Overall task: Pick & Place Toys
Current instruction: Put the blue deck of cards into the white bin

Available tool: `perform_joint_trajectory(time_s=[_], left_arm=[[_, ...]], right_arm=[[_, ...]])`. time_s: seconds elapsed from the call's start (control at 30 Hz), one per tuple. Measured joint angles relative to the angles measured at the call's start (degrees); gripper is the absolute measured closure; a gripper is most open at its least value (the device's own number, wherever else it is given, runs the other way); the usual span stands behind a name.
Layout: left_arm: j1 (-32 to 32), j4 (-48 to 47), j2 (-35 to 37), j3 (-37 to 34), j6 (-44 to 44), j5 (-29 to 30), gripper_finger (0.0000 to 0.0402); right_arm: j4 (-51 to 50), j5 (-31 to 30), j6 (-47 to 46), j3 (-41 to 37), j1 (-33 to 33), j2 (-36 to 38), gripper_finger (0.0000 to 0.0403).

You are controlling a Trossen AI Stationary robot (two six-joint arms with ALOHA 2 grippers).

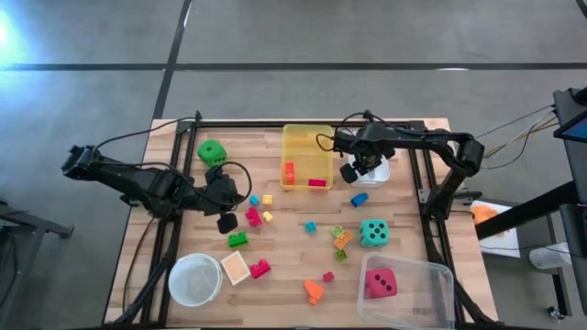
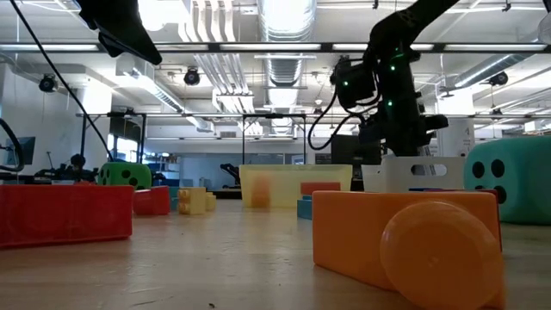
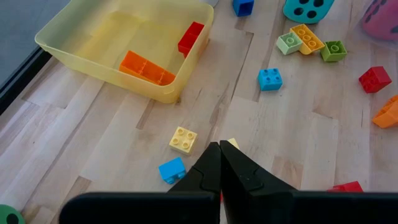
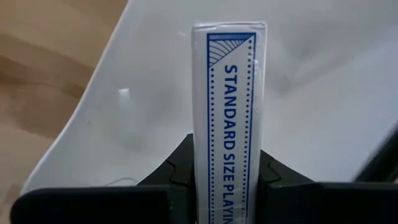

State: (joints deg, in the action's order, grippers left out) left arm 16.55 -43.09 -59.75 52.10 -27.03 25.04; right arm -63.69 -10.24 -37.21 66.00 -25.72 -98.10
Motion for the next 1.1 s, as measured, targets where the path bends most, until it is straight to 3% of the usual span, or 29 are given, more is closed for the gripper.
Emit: perform_joint_trajectory(time_s=[1.1], left_arm=[[0.0, 0.0, 0.0, 0.0, 0.0, 0.0, 0.0401]], right_arm=[[8.6, 2.6, 1.8, -7.1, -0.2, 0.3, 0.0345]])
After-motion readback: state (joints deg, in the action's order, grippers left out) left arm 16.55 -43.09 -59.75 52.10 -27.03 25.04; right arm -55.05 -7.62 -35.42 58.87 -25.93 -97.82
